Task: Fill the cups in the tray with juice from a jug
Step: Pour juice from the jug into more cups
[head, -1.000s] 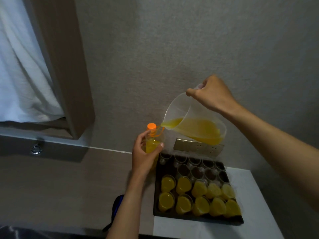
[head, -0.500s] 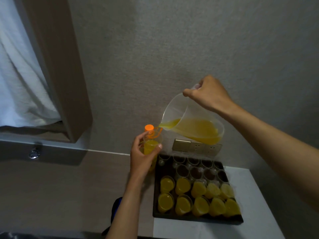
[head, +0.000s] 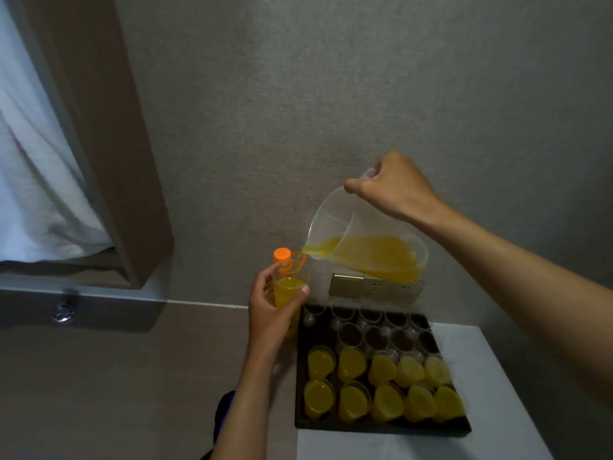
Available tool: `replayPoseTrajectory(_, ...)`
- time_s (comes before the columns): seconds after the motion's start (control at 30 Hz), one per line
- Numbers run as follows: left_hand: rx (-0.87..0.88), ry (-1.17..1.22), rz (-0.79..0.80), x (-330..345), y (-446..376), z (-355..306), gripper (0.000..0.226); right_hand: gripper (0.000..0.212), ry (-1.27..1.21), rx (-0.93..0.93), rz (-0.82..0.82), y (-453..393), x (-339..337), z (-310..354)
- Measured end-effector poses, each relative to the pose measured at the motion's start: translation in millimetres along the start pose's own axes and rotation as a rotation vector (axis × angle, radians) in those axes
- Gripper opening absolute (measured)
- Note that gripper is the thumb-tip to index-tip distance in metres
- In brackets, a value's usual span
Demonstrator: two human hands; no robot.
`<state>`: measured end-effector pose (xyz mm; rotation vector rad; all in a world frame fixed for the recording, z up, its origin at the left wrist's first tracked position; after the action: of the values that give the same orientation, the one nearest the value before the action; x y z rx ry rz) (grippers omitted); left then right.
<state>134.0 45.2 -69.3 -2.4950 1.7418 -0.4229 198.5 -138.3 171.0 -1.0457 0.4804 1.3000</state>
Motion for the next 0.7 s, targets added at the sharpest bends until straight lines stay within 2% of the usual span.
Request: replayPoseTrajectory(0.7, -0.012, -0.032, 0.006, -0.6, 2.7, 4.4, 0.055, 0.043, 0.009, -0.009, 0.021, 6.2, 0.9, -0.9)
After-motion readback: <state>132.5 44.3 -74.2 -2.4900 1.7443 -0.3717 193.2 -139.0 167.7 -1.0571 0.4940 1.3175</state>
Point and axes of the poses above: each hand's wrist, its own y-axis away from the middle knuckle, its own x-axis out of the palm, z = x × y, the point moved 5 cm from there along -y, towards the middle knuckle
